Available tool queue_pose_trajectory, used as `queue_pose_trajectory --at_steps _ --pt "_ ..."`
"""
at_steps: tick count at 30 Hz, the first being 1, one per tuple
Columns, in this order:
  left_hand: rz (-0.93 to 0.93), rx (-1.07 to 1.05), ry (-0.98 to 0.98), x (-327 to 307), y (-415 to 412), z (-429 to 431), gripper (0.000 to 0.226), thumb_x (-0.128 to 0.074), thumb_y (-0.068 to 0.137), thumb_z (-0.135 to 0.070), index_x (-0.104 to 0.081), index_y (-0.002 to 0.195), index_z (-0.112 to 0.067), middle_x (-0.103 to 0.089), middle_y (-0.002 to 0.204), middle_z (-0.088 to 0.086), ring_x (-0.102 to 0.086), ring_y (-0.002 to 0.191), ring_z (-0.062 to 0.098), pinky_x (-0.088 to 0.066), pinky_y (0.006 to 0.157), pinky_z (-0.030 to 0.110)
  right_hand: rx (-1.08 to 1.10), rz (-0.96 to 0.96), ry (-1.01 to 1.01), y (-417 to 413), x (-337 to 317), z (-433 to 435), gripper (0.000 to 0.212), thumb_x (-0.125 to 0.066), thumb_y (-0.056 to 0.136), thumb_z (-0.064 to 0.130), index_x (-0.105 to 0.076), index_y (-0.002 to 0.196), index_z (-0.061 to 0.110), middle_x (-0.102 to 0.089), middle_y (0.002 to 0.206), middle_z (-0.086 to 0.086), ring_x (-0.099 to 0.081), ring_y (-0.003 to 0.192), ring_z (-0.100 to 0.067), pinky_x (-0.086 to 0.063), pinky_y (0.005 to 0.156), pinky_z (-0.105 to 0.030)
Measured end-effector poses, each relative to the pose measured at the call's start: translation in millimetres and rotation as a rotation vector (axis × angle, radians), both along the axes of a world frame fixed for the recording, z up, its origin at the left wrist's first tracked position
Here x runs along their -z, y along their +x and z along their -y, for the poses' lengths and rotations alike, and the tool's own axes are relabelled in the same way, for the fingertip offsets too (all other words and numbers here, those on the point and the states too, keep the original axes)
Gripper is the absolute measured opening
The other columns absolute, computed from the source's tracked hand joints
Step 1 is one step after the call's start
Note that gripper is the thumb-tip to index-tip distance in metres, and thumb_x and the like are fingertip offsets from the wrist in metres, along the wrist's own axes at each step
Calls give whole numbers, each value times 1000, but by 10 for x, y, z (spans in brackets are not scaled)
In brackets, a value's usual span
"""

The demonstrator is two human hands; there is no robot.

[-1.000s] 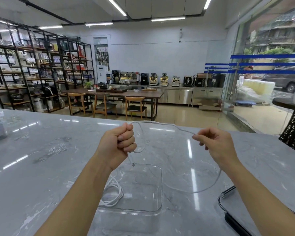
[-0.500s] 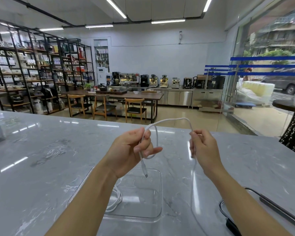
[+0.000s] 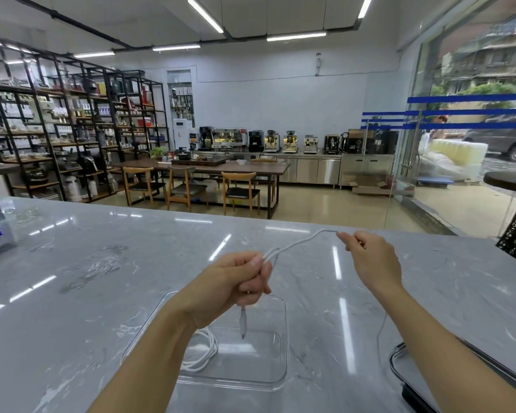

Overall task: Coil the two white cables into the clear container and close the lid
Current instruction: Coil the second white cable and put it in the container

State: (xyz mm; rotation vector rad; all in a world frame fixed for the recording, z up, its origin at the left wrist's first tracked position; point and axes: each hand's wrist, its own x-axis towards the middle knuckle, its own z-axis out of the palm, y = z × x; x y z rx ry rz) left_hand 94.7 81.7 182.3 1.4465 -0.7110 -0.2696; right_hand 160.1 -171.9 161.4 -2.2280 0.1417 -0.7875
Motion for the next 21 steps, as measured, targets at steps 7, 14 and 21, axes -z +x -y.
queue_pose_trajectory --at_steps 7,14,21 --pt "-354 408 -835 35 260 -193 42 -26 100 -23 -62 86 -5 -55 58 3 -28 43 10 -37 40 21 -448 -53 267 -152 194 -162 10 -57 89 18 -54 98 21 -53 72 0 -53 68 -13 -40 61 -18" --pt "-399 -66 -953 -37 212 -211 38 -29 99 -22 -53 71 -12 -41 46 -5 -28 32 3 -37 31 14 -426 364 -873 -175 389 -190 19 -71 63 16 -53 65 21 -57 55 7 -45 31 -15 -27 31 -17" --pt "-244 -377 -508 -59 159 -53 36 -27 101 -21 -51 78 -8 -67 61 8 -67 53 19 -61 58 42 -825 271 -882 -580 17 -562 16 -72 65 13 -58 70 20 -64 66 12 -50 44 -10 -31 42 -16"
